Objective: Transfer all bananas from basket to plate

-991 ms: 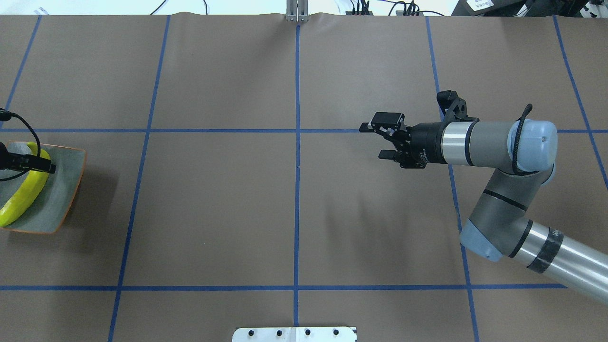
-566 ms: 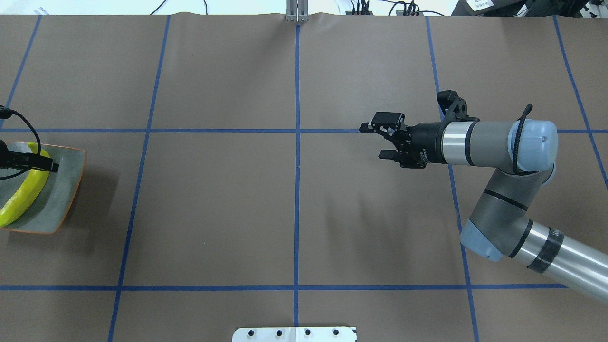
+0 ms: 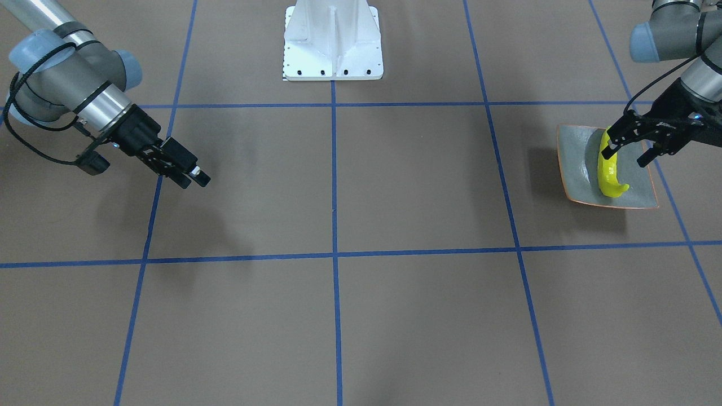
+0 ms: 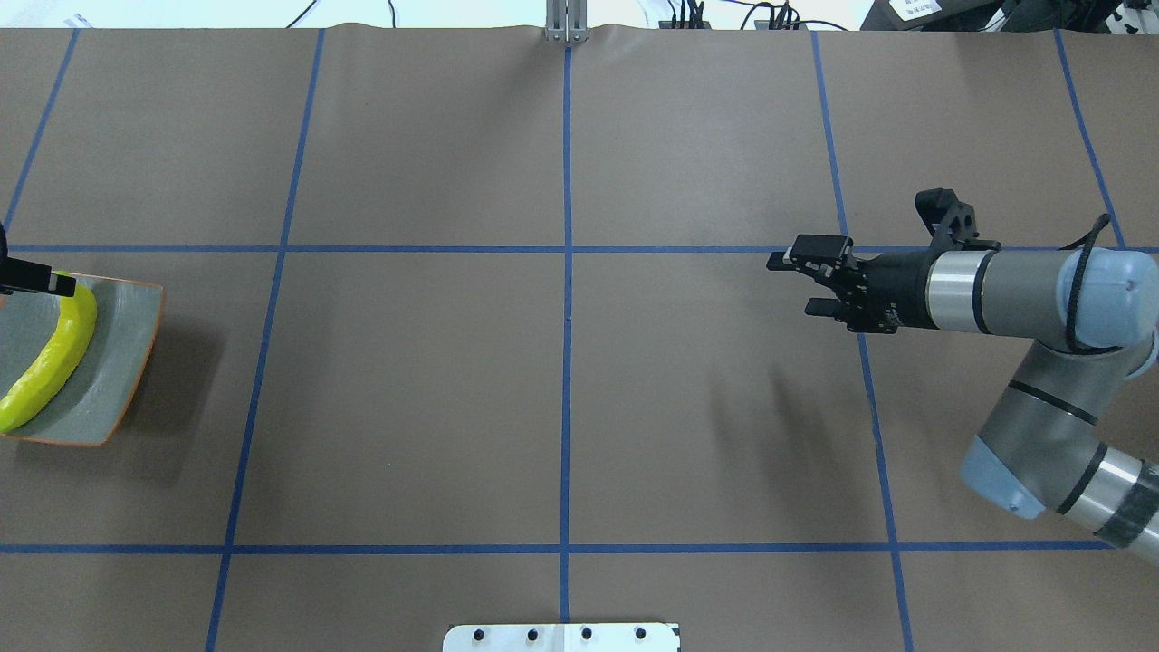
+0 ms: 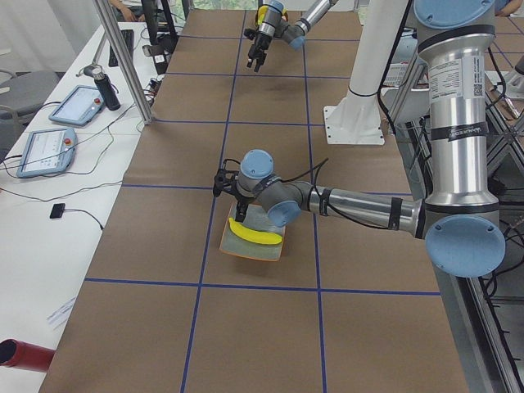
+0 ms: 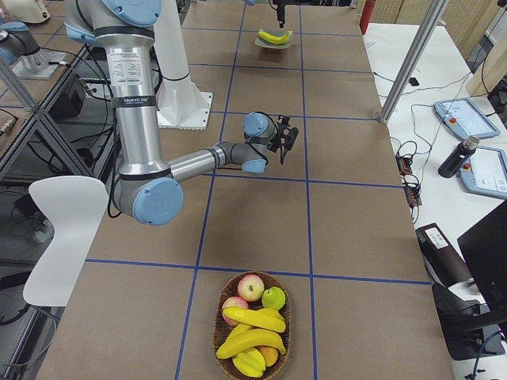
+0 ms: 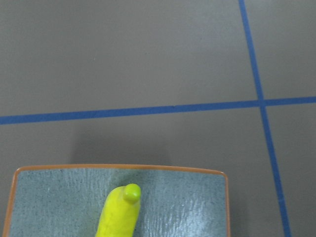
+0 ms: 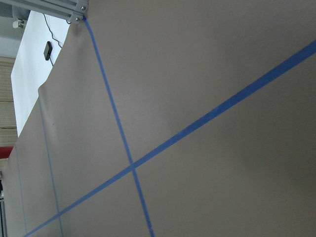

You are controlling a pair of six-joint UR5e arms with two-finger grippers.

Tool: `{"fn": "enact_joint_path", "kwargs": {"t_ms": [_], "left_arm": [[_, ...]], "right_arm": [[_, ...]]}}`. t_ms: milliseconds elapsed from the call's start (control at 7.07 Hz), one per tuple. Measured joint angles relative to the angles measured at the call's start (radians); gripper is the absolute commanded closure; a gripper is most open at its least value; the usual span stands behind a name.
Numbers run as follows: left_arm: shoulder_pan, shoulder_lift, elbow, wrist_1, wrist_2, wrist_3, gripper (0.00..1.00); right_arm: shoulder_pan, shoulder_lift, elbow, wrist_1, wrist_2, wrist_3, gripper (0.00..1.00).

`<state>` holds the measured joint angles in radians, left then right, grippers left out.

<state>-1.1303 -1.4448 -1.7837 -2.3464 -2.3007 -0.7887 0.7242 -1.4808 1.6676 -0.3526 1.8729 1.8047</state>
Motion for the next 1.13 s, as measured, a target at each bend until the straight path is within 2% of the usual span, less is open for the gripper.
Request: {"fn": "enact_joint_path", "kwargs": {"t_ms": [283,566,1132], "left_arm": [[-0.006,-0.016,-0.007,0.001,-0.042,-0.011,0.01],[-0.003,-0.047,0.002,0.003,-0.048,-0.027,0.01],[0.000,-0.068,0.013,0.005,-0.048,-0.053,0.01]], "right_arm": [[0.103,-0.109,0.004,-0.006,0.039,-0.153,0.00],[0.286,-0.205,-0.006,-0.014,0.152,-0.345,0.01],[0.568,-0.355,-0.021,-0.129,0.216,-0.805,0.02]]}}
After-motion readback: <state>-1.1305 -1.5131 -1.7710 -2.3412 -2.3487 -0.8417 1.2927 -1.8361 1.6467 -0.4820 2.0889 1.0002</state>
